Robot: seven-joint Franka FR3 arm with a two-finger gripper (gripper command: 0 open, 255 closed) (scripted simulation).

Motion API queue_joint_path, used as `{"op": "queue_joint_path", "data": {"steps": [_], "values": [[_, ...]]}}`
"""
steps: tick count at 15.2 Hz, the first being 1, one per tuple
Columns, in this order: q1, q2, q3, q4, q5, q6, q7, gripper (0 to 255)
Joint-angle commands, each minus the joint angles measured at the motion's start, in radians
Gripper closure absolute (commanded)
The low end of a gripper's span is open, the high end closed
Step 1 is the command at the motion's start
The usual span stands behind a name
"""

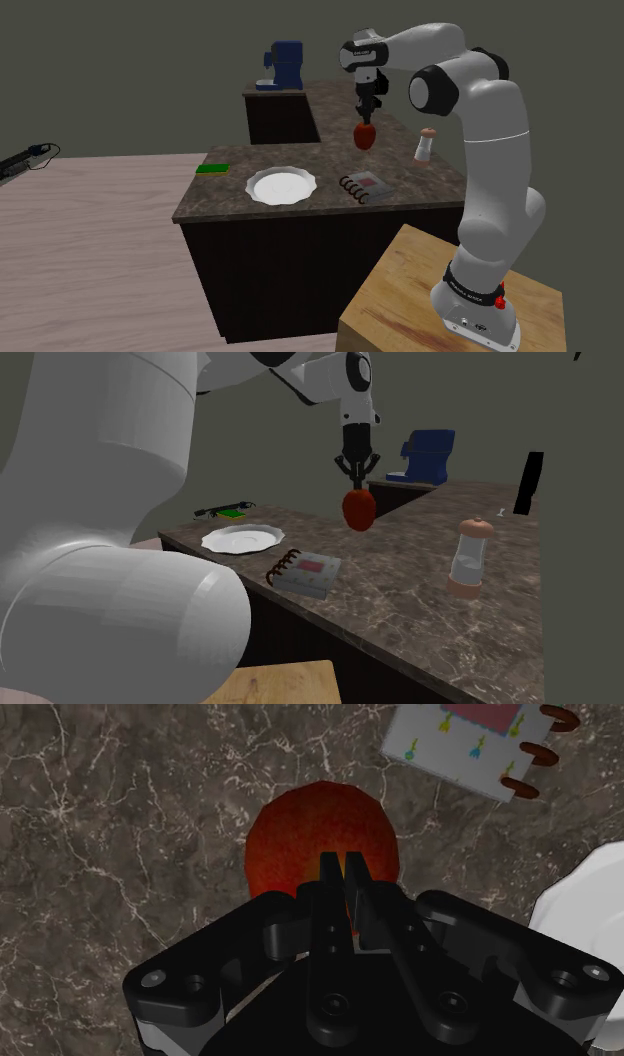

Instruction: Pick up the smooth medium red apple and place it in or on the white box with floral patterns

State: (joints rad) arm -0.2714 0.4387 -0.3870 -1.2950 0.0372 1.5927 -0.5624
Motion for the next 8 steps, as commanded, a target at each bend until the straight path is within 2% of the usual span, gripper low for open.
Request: {"op": "queue_joint_path", "data": {"steps": [1,5,8], "values": [[-0.001,0.001,0.000,0.029,0.000,-0.028,-0.001,255],[-0.008,0.009,-0.001,0.083,0.003,-0.073,-0.005,255],[0.050,-0.124,-0.001,-0.070,-0.039,-0.052,0.038,255]]}}
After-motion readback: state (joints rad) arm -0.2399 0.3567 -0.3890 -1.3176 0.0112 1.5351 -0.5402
